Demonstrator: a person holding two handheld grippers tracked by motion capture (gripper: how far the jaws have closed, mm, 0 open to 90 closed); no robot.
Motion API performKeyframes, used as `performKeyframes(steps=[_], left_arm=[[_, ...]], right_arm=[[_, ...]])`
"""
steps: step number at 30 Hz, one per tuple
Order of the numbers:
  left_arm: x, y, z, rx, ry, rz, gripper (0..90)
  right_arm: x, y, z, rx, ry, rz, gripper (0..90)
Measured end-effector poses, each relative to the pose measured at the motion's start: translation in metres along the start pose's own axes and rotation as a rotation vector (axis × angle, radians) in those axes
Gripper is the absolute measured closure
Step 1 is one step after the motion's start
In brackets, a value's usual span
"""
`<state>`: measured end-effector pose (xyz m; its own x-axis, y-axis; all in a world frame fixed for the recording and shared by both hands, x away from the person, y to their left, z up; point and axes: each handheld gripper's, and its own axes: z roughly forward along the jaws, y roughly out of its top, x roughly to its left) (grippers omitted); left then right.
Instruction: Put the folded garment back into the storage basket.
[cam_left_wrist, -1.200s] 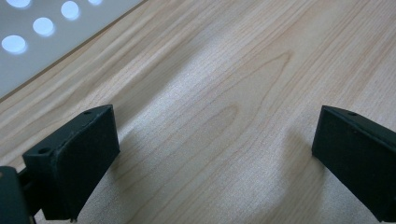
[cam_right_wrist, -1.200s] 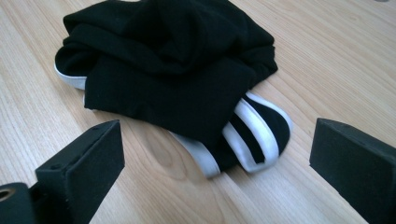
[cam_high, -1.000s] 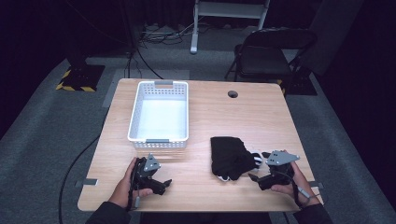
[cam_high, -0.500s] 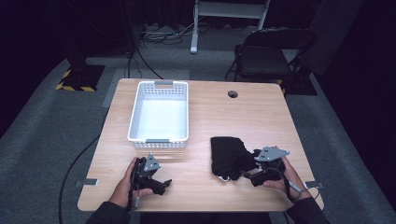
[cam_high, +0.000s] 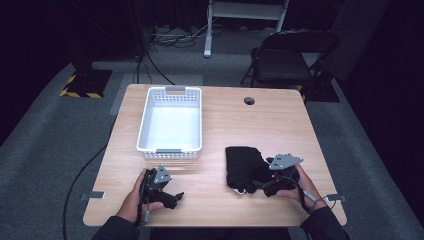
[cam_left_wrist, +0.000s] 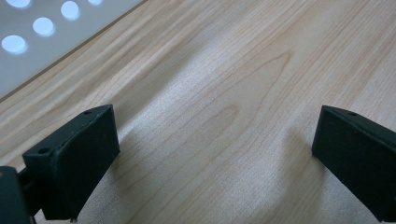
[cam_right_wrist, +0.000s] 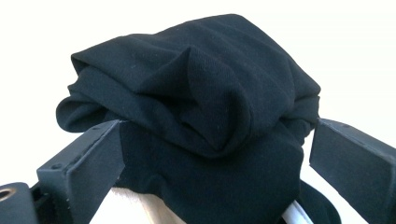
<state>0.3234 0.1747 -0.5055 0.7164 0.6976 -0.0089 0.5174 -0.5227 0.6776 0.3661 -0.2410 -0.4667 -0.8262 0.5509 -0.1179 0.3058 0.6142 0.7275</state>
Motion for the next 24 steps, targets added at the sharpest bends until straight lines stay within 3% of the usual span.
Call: performKeyframes(steps=[24], left_arm=[[0.0,0.0,0.0,0.001,0.0,0.002,0.5]], right_arm=[[-0.006,0.009,0.019,-0.002,0.029,0.027,3.6]])
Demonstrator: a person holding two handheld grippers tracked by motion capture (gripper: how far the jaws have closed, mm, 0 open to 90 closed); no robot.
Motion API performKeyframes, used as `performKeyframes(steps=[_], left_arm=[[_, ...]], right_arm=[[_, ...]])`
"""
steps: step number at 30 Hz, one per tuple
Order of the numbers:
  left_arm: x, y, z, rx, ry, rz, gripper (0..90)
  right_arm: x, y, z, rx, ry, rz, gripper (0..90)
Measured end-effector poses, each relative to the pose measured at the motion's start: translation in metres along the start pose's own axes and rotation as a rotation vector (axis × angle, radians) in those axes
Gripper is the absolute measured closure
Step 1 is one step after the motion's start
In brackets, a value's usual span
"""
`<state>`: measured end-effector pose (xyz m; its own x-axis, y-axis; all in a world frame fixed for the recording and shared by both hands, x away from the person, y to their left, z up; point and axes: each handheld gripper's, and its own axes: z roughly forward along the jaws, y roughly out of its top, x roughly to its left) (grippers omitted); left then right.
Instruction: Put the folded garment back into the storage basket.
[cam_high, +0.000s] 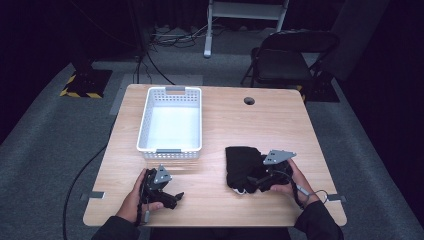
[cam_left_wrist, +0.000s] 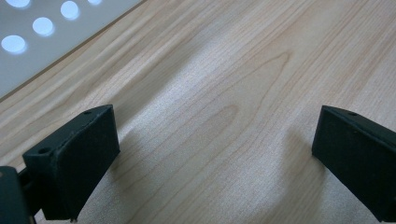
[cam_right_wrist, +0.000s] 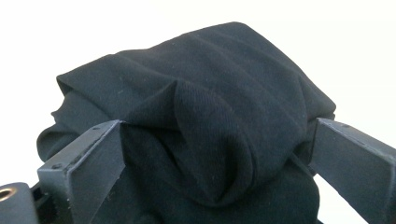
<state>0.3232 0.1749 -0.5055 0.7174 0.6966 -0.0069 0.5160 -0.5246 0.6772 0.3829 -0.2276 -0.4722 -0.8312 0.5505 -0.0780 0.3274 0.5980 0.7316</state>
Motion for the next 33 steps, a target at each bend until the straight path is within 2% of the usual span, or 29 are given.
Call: performKeyframes(steps=[5,11,19,22,26,30,31,33], left_arm=[[0.0,0.0,0.0,0.001,-0.001,-0.001,0.5],[0.0,0.0,0.0,0.001,0.0,0.002,0.5],[0.0,0.0,0.0,0.0,-0.001,0.003,0.5],[0.0,0.0,0.0,0.0,-0.001,0.003,0.5],[0.0,0.0,0.0,0.0,-0.001,0.003,0.5],[0.0,0.0,0.0,0.0,-0.001,0.003,0.5],[0.0,0.0,0.0,0.0,-0.001,0.003,0.5],[0.0,0.0,0.0,0.001,-0.001,0.002,0.5]], right_arm=[[-0.001,0.002,0.005,0.008,0.001,0.006,3.5],[-0.008,0.001,0.016,0.032,0.011,0.042,2.0],[-0.02,-0.01,0.029,0.041,0.112,0.175,0.7],[-0.019,-0.012,0.029,0.035,0.117,0.166,2.2],[-0.017,-0.012,0.026,0.029,0.144,0.163,15.7],[-0.016,-0.012,0.023,0.005,0.2,0.179,43.8],[-0.015,-0.012,0.023,0.0,0.208,0.185,48.6],[-0.013,-0.011,0.021,-0.011,0.203,0.166,54.7]])
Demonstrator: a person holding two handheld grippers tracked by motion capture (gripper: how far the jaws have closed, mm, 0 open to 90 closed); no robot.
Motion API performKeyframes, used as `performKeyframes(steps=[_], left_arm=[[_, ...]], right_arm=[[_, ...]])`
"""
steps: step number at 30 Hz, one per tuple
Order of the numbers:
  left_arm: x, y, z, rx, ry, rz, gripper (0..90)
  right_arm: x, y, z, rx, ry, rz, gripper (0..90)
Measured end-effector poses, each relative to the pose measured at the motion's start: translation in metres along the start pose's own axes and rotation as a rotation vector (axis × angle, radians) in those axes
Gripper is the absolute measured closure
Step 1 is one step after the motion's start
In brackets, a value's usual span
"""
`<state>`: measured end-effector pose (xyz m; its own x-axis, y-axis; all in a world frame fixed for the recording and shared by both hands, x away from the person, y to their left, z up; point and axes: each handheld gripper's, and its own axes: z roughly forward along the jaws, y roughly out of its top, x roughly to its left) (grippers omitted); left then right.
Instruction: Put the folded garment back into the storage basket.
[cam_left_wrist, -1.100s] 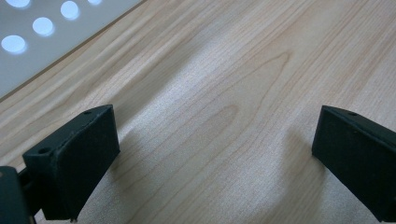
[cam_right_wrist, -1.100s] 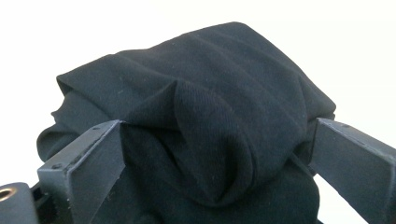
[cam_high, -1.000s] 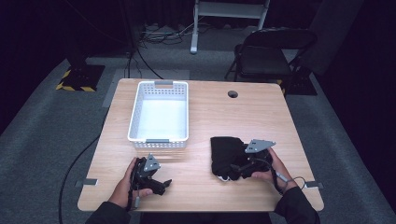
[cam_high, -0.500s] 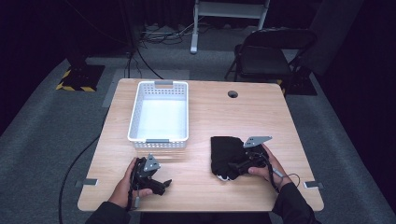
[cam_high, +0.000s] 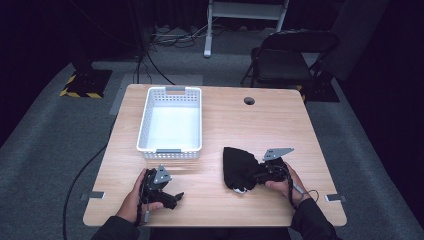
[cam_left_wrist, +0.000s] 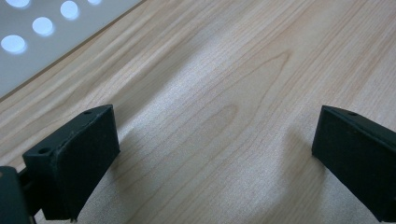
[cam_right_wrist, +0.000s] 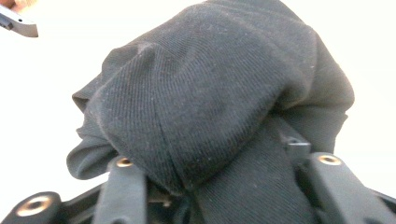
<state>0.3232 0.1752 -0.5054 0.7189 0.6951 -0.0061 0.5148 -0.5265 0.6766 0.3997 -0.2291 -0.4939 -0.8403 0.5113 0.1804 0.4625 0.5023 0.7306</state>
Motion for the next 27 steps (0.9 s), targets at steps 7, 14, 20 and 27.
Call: performKeyframes(steps=[7,14,20,27], left_arm=[[0.0,0.0,0.0,0.0,0.0,0.0,0.5],[0.0,0.0,0.0,0.0,0.0,0.0,0.5],[0.0,0.0,0.0,0.0,0.0,0.0,0.6],[0.0,0.0,0.0,0.0,0.0,0.0,0.6]], right_arm=[[0.005,-0.001,-0.006,-0.06,-0.036,-0.033,66.2],[0.01,0.003,-0.012,-0.136,-0.033,-0.036,66.5],[0.012,0.006,-0.016,-0.177,-0.05,-0.023,66.5],[0.015,0.011,-0.019,-0.184,-0.082,-0.039,66.5]])
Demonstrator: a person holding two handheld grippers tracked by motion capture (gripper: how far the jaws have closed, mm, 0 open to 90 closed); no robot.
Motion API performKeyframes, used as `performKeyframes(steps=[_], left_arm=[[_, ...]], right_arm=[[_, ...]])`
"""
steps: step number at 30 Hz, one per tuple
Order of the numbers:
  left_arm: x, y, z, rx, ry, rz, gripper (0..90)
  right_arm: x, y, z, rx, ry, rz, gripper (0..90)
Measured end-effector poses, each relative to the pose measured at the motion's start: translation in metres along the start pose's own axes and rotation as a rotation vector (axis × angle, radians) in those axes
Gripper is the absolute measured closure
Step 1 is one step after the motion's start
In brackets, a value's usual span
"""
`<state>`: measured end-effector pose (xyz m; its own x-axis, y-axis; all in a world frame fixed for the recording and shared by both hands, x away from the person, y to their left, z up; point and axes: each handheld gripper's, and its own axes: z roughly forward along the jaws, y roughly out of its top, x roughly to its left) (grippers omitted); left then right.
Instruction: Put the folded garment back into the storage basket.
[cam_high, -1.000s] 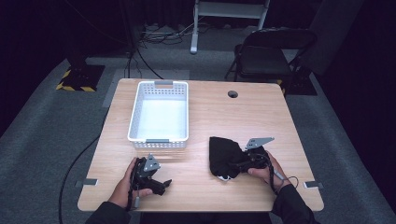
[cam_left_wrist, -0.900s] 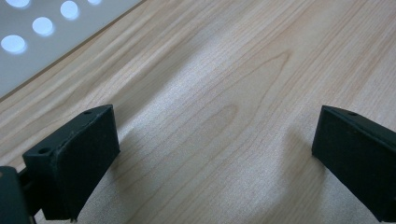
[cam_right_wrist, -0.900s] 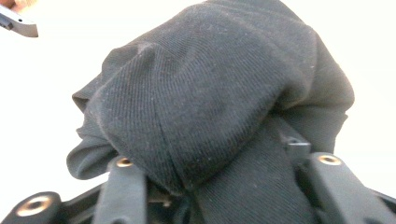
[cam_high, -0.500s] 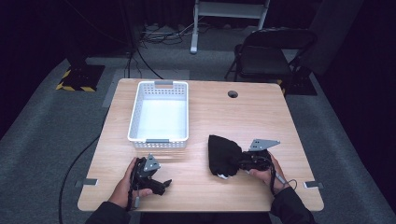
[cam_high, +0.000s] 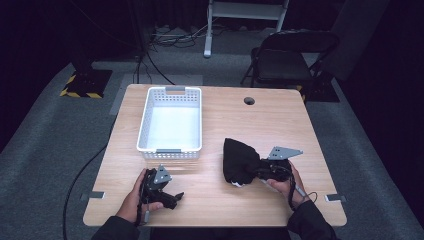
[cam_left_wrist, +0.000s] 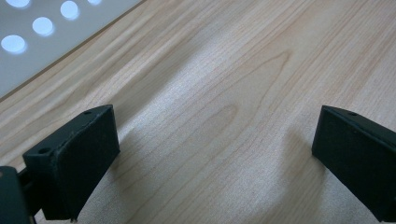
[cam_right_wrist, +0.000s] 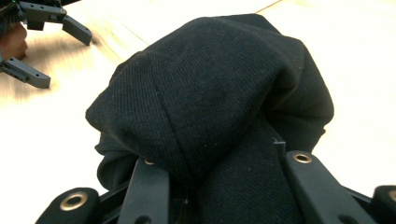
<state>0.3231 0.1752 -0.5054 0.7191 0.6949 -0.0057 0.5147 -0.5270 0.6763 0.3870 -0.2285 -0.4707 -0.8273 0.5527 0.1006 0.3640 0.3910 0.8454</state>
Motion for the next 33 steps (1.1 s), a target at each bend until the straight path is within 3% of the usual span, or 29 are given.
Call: performKeyframes(steps=[19,33], left_arm=[[0.0,0.0,0.0,-0.002,-0.001,0.001,0.6],[0.0,0.0,0.0,-0.002,0.0,0.001,0.6]], right_arm=[[0.002,0.019,0.002,-0.023,-0.022,0.002,66.5],[0.005,0.044,0.004,-0.065,-0.037,-0.009,66.5]])
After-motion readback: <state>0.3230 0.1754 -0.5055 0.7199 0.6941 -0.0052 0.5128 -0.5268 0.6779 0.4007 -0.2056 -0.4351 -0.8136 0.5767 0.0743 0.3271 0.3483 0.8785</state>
